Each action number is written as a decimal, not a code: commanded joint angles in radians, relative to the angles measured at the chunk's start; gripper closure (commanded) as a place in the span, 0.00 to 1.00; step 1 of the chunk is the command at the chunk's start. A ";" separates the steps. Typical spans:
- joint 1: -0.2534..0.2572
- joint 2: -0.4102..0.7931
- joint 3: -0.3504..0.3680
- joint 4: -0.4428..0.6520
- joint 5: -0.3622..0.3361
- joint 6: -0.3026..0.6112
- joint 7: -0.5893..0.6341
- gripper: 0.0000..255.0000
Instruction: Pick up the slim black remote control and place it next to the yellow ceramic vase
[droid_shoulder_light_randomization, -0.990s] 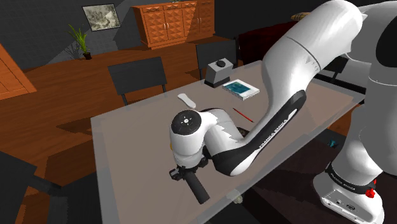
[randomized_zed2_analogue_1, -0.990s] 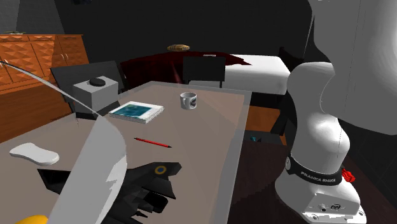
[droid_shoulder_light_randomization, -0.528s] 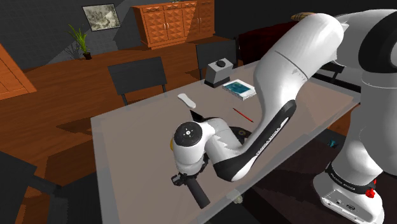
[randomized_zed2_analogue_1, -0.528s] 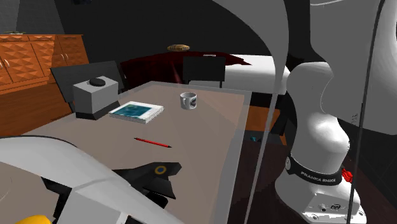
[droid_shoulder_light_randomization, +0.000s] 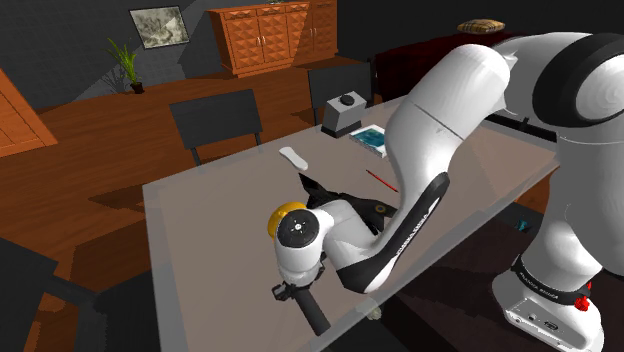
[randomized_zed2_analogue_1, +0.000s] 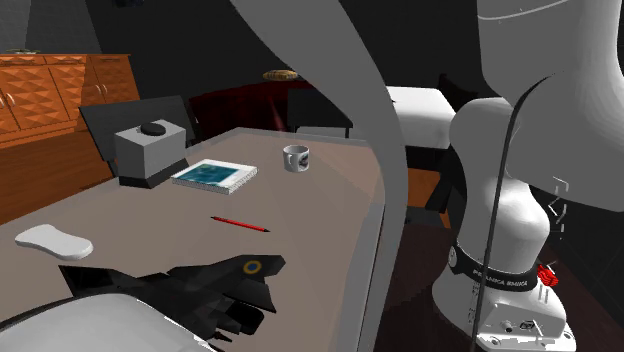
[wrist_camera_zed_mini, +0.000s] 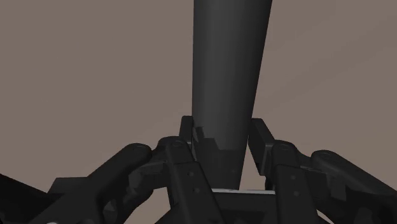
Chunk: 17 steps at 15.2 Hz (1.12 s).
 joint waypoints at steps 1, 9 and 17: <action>0.009 0.022 -0.011 0.005 -0.018 0.015 0.016 1.00; 0.009 0.022 -0.011 0.005 -0.018 0.015 0.016 1.00; -0.006 -0.037 0.020 -0.012 0.026 -0.023 -0.012 0.00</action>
